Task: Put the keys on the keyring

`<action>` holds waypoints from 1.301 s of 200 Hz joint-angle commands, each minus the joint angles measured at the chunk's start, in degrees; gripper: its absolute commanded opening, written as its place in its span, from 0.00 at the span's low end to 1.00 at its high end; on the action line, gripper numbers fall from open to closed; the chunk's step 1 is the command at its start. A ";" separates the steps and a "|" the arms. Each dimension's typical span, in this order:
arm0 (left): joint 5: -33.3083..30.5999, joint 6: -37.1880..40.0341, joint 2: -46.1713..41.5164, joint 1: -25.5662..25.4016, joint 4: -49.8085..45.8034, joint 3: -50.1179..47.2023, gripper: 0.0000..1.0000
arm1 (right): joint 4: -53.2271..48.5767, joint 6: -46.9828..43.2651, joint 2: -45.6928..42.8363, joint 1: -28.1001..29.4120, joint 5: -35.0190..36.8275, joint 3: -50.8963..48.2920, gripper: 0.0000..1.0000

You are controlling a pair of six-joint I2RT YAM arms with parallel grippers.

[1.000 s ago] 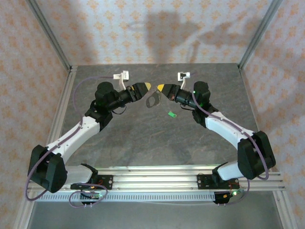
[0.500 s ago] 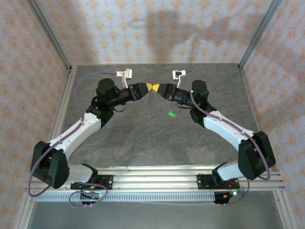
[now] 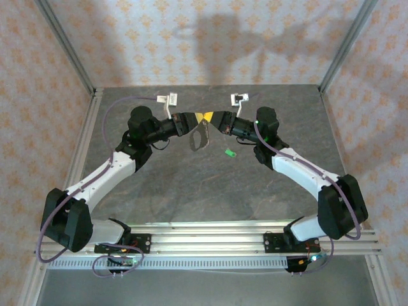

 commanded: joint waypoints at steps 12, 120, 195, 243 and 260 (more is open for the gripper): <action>1.84 -0.11 -0.24 0.14 4.19 -0.82 0.15 | 5.04 1.21 0.46 0.16 -1.06 2.17 0.00; 1.20 4.12 0.07 -2.70 -0.39 1.51 0.01 | 5.32 1.47 1.34 0.16 -1.21 1.73 0.00; -0.88 9.23 -0.42 -5.00 -7.86 4.07 0.05 | 4.82 0.90 1.17 0.16 -1.14 1.38 0.00; -1.05 9.23 -0.68 -5.62 -7.00 3.79 0.10 | 4.55 0.68 1.34 0.16 -1.10 1.28 0.00; -1.29 9.38 -0.68 -5.86 -6.88 3.90 0.11 | 4.33 0.52 1.39 0.16 -1.10 1.20 0.00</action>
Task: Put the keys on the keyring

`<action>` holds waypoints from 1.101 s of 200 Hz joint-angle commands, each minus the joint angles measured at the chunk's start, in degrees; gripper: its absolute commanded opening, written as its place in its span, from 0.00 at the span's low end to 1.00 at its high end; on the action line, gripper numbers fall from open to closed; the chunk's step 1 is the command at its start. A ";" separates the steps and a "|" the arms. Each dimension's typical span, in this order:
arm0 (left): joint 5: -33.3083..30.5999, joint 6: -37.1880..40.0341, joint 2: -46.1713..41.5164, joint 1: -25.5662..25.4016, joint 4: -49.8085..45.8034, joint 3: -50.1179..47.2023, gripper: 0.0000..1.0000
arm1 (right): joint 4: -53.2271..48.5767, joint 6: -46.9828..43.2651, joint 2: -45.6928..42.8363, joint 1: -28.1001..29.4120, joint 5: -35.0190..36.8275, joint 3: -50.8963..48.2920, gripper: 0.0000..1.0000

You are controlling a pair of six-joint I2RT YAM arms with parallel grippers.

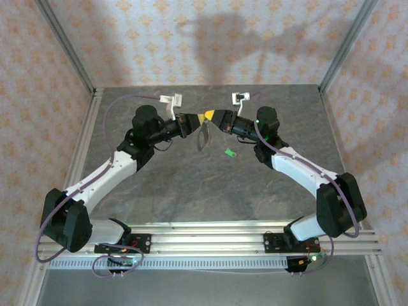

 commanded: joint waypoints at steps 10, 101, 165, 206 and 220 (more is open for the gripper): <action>3.76 1.36 -0.69 -3.26 -0.08 1.62 0.15 | 2.23 -0.59 0.40 0.82 -1.07 1.18 0.00; 4.70 -0.57 -0.95 -3.60 3.64 2.13 0.00 | 1.09 -1.17 0.96 0.82 -0.55 0.91 0.00; 2.07 4.15 -3.06 -3.41 -2.24 3.14 0.00 | -0.51 -1.14 -1.36 -2.05 0.07 0.70 0.46; 2.40 14.08 -3.68 -3.28 -12.44 7.37 0.00 | -5.78 -4.45 -6.51 -5.91 -0.66 0.20 0.54; 2.98 17.01 -3.20 -3.19 -15.90 9.48 0.00 | -8.78 -7.01 -8.05 -6.51 -1.27 0.30 0.54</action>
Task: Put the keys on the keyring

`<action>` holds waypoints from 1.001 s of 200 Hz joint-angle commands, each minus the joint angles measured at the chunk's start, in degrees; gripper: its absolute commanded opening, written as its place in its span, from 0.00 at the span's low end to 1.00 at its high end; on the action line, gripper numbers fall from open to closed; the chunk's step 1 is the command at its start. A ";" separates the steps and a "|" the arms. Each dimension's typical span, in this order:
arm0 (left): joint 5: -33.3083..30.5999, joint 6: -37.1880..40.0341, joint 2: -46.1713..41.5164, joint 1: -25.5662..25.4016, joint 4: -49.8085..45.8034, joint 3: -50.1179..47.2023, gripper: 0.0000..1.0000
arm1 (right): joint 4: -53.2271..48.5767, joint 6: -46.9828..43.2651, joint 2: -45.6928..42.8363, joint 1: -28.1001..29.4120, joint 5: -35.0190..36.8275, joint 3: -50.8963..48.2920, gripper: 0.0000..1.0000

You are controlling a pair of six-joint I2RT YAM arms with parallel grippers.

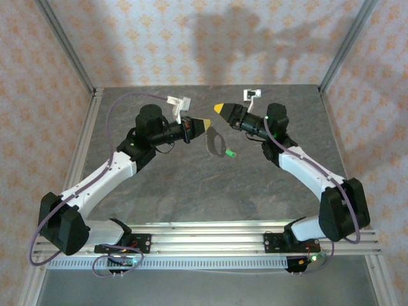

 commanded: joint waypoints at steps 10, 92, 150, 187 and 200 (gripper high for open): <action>2.95 9.72 -1.25 0.36 -7.61 6.02 0.00 | -5.16 -6.77 -5.48 -1.21 -2.31 0.18 0.53; 10.09 15.18 0.68 1.86 -13.71 12.20 0.00 | -8.85 -13.71 -7.84 -2.84 -12.27 0.49 0.50; 16.63 17.52 4.19 1.95 -19.04 17.76 0.00 | -6.83 -14.33 -6.18 -2.86 -16.88 3.48 0.48; 18.62 18.14 5.64 1.95 -20.48 19.58 0.00 | -6.65 -14.76 -6.53 -2.84 -17.78 4.12 0.44; 18.89 18.41 5.91 1.95 -20.86 19.87 0.00 | -6.58 -14.86 -6.58 -2.89 -18.07 4.42 0.41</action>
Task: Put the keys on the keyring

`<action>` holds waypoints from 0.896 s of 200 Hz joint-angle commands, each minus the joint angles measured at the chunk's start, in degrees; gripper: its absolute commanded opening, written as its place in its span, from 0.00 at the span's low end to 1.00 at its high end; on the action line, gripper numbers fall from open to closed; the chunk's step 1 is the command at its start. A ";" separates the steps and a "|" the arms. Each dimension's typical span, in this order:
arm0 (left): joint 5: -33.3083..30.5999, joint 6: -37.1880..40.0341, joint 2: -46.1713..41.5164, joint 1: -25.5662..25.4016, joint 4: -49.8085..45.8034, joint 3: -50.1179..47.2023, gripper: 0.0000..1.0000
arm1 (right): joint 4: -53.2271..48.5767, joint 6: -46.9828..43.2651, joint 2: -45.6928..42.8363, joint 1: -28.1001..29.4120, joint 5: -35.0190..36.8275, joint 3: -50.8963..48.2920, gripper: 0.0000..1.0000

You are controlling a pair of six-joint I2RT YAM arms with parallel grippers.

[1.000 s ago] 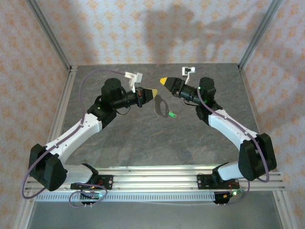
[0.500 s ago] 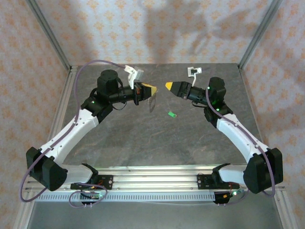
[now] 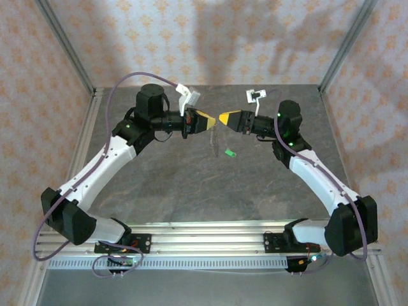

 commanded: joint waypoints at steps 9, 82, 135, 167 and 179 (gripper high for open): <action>3.62 1.63 0.30 0.36 -1.26 2.86 0.00 | 2.58 -1.63 -0.46 -0.11 -2.77 2.53 0.40; 4.95 1.93 1.67 0.36 -1.92 4.39 0.00 | 1.87 -2.42 0.07 0.51 -4.97 2.50 0.33; 5.29 2.94 2.74 0.36 -3.58 6.03 0.00 | 1.61 -2.86 -0.24 0.63 -5.42 1.65 0.31; 5.31 3.18 3.11 0.37 -3.72 6.47 0.00 | 1.37 -3.07 0.08 1.10 -6.08 1.78 0.27; 5.31 3.19 3.29 0.36 -3.72 6.67 0.00 | 1.17 -3.22 0.24 1.12 -6.31 1.79 0.26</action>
